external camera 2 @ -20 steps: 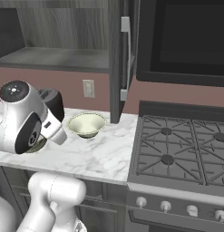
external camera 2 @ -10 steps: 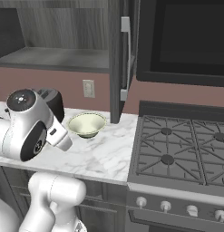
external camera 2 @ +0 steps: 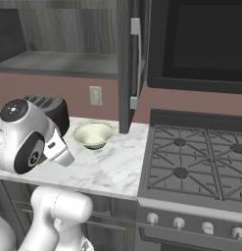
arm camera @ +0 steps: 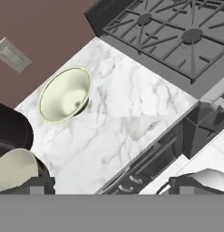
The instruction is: Open the cabinet. Pick the bowls from the counter and place them in the cabinet. Then close the cabinet.
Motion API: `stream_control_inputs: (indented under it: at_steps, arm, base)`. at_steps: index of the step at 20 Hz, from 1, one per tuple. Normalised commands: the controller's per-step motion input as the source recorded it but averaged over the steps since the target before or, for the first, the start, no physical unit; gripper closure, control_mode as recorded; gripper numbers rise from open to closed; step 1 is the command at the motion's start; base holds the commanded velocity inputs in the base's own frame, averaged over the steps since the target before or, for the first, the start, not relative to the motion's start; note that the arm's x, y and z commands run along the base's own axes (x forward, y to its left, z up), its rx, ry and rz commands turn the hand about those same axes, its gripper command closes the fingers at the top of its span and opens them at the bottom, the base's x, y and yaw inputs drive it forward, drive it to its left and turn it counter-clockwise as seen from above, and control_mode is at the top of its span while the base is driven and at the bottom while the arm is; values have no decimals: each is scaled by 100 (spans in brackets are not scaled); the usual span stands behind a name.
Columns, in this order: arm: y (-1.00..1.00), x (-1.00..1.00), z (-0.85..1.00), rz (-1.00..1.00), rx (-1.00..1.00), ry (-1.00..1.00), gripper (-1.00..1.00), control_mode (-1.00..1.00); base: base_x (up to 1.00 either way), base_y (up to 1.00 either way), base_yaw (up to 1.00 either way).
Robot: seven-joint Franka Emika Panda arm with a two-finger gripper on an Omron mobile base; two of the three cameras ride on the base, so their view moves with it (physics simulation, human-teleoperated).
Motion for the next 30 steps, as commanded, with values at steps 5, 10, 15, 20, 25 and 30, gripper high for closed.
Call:
stream_control_inputs:
  at_steps: [5,10,15,20,25,30]
  arm:
    - [0,40,-7,0,0,0,-100,-100]
    - [0,32,-19,0,0,0,-100,-100]
    - [0,29,-25,0,0,0,-100,-100]
    - [0,20,-29,-1,0,0,-100,-100]
    - [0,25,-23,-3,0,0,-100,-100]
    - [-3,23,-16,-3,0,0,-100,-100]
  base:
    - [0,0,0]
    - [0,0,0]
    - [0,0,0]
    - [0,0,0]
    - [0,0,0]
    - [0,0,0]
